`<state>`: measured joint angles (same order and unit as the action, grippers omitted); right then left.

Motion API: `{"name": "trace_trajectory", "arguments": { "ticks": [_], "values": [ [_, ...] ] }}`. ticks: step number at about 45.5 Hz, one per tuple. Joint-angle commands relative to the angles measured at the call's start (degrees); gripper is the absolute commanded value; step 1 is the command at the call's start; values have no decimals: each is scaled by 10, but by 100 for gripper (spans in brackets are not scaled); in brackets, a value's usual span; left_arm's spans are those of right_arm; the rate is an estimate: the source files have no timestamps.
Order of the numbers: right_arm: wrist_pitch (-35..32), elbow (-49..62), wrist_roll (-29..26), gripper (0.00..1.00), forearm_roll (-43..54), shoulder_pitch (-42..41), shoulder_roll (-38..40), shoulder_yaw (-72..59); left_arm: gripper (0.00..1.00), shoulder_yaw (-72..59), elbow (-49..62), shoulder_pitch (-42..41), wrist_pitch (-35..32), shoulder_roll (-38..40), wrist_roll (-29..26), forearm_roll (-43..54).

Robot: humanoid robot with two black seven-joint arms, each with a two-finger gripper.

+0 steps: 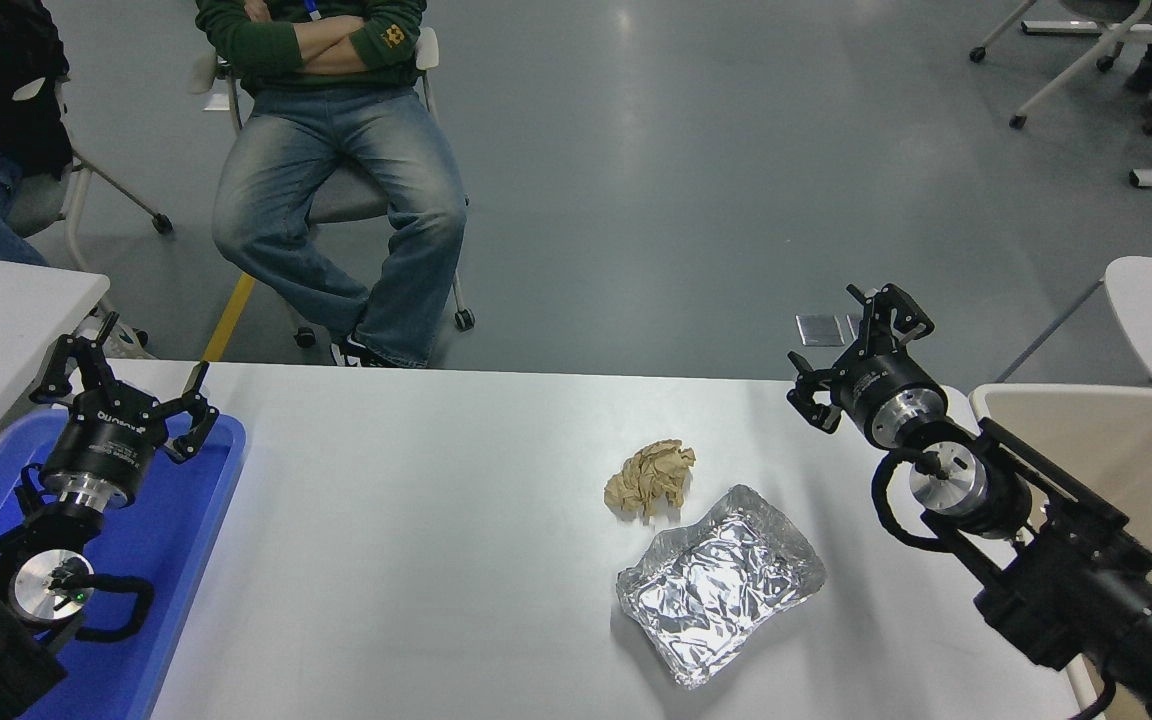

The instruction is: Clean the table surface

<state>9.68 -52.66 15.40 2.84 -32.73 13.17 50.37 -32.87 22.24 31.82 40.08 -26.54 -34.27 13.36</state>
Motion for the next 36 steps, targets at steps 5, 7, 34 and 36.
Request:
{"name": "trace_trajectory", "arguments": {
  "ticks": [5, 7, 34, 36],
  "values": [
    [-17, 14, 62, 98, -6, 24, -16, 16, 100, 0, 0, 0, 0, 0, 0, 0],
    [-17, 14, 62, 98, -6, 26, -15, 16, 100, 0, 0, 0, 0, 0, 0, 0],
    [-16, 17, 70, 99, 47, 31, -10, 8, 100, 0, 0, 0, 0, 0, 0, 0],
    [-16, 17, 74, 99, 70, 34, -11, 6, 100, 0, 0, 0, 0, 0, 0, 0]
  ]
}}
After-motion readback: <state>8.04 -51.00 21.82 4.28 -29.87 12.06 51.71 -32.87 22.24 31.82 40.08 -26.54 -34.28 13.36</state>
